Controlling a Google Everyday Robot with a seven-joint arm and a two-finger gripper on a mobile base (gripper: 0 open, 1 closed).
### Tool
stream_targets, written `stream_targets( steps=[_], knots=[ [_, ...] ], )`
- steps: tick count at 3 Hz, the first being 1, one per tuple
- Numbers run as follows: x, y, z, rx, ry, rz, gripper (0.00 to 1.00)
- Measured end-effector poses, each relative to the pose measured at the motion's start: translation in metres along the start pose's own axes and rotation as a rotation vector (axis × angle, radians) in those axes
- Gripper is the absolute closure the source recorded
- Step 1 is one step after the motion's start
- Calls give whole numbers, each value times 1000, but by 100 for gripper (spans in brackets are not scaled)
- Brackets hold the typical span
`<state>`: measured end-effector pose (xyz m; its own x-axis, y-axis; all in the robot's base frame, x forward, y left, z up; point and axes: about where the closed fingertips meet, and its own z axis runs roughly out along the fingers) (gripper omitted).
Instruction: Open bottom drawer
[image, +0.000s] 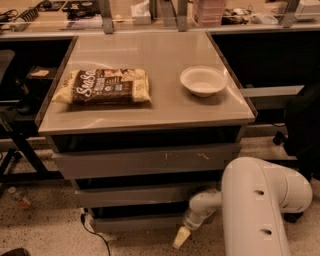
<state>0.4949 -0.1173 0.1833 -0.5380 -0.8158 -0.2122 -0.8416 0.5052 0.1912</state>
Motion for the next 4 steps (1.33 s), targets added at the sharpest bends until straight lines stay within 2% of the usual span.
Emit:
stream_targets(
  steps=[1, 2, 3, 4],
  knots=[
    [16, 23, 0, -32, 62, -5, 0],
    [35, 54, -22, -62, 88, 5, 0],
    [66, 93, -43, -100, 123, 17, 0],
    [60, 89, -40, -102, 112, 5, 0]
  ],
)
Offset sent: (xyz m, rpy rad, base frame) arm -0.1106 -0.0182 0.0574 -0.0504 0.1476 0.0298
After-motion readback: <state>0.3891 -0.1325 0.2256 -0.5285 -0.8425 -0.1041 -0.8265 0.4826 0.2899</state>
